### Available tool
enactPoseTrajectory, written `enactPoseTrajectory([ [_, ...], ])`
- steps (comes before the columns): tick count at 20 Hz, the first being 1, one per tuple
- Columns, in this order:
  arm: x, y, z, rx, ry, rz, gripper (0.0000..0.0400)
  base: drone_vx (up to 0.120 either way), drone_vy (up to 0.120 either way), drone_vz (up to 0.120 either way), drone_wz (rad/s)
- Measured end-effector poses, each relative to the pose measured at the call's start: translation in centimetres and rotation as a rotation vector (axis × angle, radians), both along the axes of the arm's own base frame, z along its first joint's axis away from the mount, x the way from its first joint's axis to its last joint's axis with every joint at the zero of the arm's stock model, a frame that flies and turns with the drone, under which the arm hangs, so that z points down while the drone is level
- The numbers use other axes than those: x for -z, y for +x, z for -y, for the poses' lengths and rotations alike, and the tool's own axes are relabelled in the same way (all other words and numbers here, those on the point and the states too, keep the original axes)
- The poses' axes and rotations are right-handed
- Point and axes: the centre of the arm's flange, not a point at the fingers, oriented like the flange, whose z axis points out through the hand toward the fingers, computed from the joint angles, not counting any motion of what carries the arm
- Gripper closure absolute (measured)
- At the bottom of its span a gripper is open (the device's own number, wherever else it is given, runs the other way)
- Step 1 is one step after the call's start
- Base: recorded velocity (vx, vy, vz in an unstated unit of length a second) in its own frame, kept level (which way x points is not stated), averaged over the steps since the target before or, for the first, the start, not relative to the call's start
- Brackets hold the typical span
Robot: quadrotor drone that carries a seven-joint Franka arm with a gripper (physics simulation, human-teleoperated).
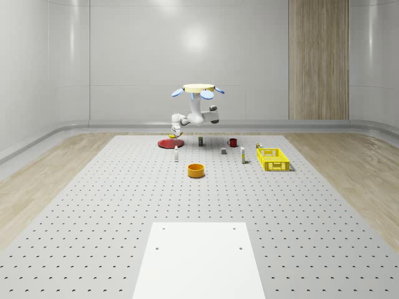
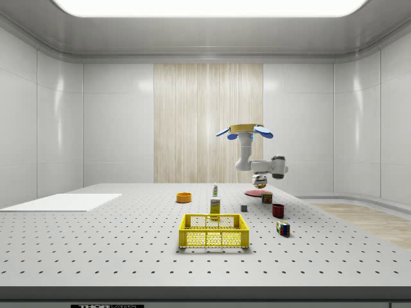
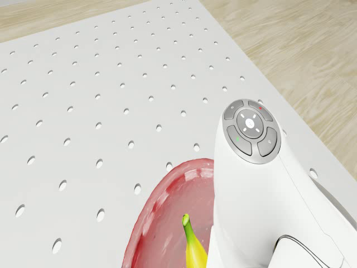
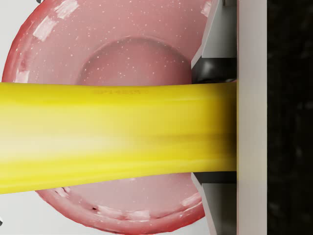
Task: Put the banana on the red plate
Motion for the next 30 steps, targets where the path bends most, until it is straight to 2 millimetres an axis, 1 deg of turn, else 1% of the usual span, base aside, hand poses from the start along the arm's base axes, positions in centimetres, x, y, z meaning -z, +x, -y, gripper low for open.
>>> enactPoseTrajectory([
  [7,-1.0,0.1,0.0,0.004,0.0,0.0,0.0208,0.0,0.0,0.0,0.0],
  [13,-1.4,1.4,0.6,0.004,0.0,0.0,0.0208,0.0,0.0,0.0,0.0],
  [29,-4.8,3.4,1.6,-0.004,0.0,0.001,0.0208,0.0,0.0,0.0,0.0],
  [30,-4.9,3.4,1.6,-0.005,0.0,0.0,0.0177,0.0,0.0,0.0,0.0],
])
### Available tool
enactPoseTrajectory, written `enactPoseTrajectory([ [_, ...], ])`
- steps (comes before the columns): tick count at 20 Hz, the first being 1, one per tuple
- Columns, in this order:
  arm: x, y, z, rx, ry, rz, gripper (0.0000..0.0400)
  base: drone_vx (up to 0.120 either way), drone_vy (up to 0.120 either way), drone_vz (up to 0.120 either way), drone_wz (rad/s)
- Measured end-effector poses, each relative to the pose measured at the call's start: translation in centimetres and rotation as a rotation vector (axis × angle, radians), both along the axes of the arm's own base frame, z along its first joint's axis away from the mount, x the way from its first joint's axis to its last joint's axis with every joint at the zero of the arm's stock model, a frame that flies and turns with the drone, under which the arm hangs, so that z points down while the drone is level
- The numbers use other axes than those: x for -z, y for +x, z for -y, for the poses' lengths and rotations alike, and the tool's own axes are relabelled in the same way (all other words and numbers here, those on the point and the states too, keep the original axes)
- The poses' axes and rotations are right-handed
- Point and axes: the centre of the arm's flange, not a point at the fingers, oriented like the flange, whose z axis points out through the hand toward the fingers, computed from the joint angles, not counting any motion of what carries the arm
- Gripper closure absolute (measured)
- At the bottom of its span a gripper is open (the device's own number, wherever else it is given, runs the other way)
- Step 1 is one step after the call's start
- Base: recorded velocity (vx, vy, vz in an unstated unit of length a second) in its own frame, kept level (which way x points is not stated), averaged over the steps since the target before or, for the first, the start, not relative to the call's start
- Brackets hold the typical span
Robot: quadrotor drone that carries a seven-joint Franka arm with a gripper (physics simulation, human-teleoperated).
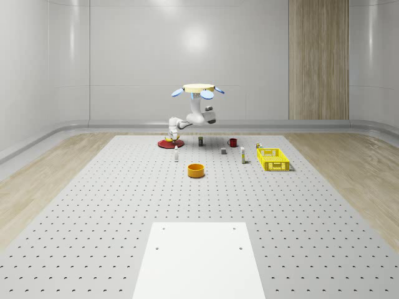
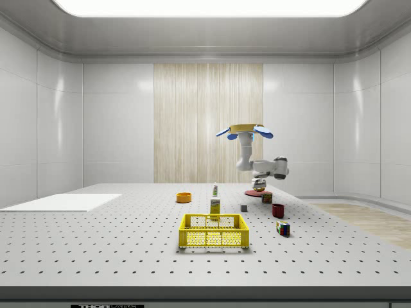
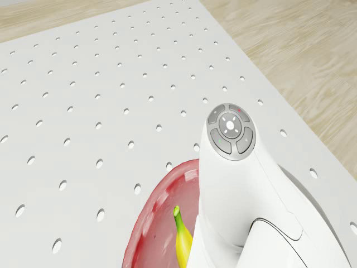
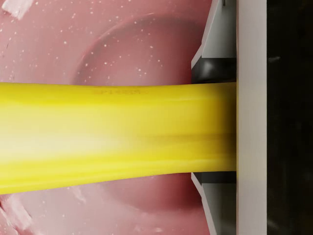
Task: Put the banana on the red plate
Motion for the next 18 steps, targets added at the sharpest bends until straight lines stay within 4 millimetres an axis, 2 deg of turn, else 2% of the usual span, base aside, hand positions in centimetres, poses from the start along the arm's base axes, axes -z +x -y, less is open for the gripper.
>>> enactPoseTrajectory([
  [1,-0.1,0.0,0.0,-0.002,-0.001,-0.001,0.0138,0.0,0.0,0.0,0.0],
  [3,-0.2,0.1,0.0,-0.006,-0.003,-0.003,0.0084,0.0,0.0,0.0,0.0],
  [6,0.4,0.2,0.0,-0.009,-0.005,-0.004,0.004,0.0,0.0,0.0,0.0],
  [11,2.4,0.2,0.1,-0.012,-0.006,-0.006,0.0011,0.0,0.0,0.0,0.0],
  [18,4.3,0.2,0.1,-0.013,-0.007,-0.007,0.0002,0.0,0.0,0.0,0.0],
])
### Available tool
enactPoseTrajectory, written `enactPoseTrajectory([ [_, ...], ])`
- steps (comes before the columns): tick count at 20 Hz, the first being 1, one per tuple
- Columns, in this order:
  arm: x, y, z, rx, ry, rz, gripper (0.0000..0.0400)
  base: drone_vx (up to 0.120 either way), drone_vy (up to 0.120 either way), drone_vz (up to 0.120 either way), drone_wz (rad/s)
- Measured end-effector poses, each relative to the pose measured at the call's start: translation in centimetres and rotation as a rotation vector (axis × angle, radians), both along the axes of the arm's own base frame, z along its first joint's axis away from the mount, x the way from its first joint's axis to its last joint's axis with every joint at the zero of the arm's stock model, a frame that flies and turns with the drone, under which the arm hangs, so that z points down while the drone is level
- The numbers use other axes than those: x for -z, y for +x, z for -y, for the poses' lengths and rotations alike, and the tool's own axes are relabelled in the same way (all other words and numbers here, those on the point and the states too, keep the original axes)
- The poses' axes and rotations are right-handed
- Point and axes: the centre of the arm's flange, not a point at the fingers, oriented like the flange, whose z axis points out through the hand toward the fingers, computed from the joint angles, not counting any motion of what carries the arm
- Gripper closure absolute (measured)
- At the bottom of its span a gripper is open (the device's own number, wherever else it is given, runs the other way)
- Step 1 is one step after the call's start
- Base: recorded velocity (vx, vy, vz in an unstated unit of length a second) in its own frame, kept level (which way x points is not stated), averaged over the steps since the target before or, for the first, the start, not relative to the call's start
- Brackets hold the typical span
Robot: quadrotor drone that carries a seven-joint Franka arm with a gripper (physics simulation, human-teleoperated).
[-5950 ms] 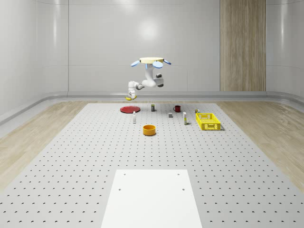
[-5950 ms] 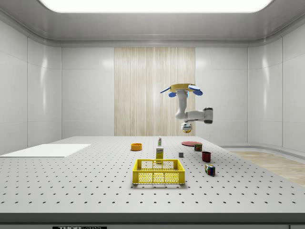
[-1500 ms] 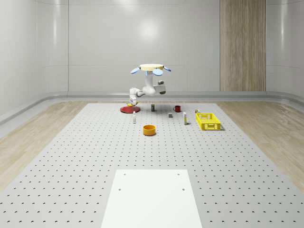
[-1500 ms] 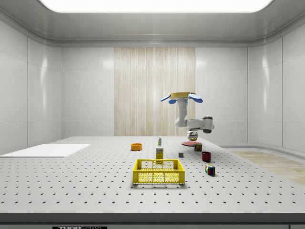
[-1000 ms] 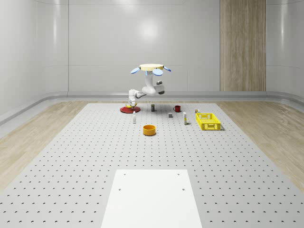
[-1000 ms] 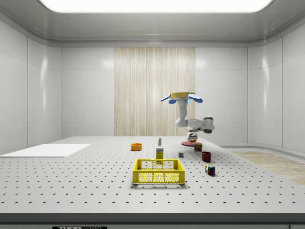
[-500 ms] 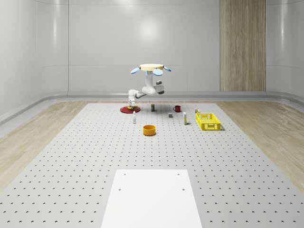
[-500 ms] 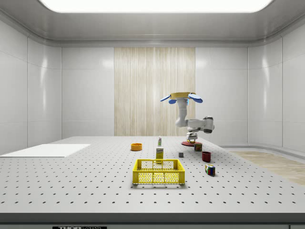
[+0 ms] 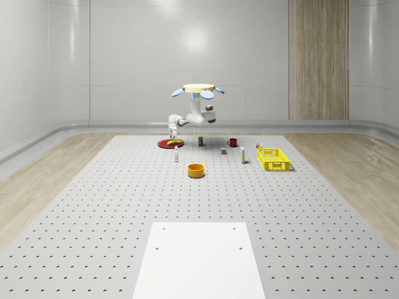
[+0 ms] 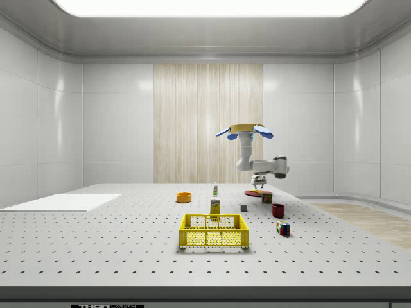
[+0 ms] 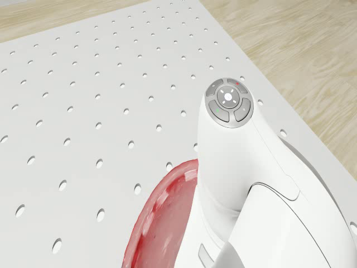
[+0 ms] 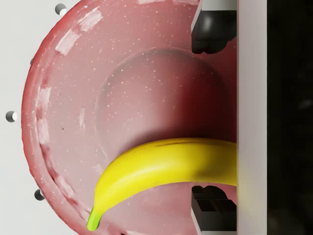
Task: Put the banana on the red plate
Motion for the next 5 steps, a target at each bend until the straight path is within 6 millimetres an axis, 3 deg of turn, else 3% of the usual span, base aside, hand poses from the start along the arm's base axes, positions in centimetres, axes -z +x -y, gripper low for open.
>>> enactPoseTrajectory([
  [5,0.39,0.0,0.0,0.0,0.0,0.0,0.0001,0.0,0.0,0.0,0.0],
])
